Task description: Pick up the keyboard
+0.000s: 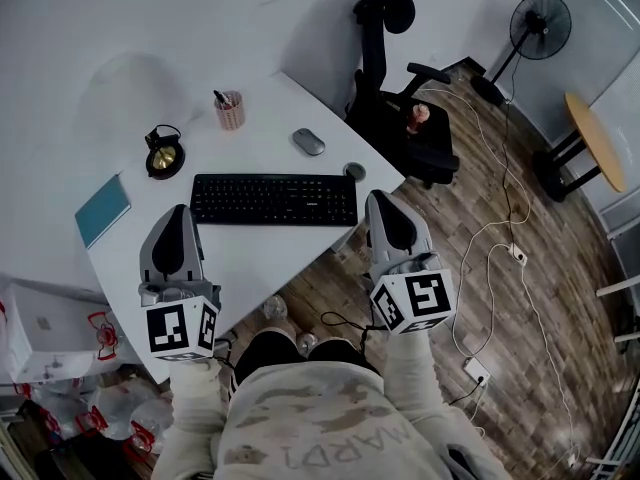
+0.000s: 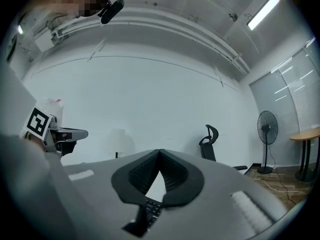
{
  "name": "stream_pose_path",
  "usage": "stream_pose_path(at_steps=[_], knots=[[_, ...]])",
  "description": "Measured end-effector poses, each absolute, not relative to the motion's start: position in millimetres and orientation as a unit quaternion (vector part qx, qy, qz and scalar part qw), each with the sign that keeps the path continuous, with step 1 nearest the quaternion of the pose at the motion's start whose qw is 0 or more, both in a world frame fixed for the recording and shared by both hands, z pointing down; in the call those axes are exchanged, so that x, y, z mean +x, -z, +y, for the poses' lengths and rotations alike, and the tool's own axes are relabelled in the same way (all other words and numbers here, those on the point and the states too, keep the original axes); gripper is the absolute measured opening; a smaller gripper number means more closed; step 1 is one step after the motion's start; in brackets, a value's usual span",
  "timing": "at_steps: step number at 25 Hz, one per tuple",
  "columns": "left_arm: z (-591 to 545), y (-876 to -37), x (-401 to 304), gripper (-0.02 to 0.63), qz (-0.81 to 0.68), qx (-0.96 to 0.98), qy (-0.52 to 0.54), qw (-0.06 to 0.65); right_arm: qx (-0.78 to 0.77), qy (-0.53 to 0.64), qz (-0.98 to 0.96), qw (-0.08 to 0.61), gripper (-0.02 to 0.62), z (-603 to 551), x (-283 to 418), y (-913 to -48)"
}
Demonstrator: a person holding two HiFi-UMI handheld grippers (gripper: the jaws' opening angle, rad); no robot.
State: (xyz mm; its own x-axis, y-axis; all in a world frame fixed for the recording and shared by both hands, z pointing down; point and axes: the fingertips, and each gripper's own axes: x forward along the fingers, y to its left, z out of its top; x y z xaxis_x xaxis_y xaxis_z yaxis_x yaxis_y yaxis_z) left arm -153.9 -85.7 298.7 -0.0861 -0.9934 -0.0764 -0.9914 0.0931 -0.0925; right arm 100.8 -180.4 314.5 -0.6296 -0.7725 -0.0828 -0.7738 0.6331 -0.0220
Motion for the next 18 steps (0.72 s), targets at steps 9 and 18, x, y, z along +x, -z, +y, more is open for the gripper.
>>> stream_pose_path(at_steps=[9,18], knots=[[-131,-331,-184,0.006,0.742,-0.67,0.024,0.013,-0.423,0.016,0.906,0.013,0.011,-232,84,-339],[-187,-384,-219,0.008,0.735,-0.672,0.069,-0.055,-0.44,0.082,0.894,-0.037,0.011,-300,76,-391]])
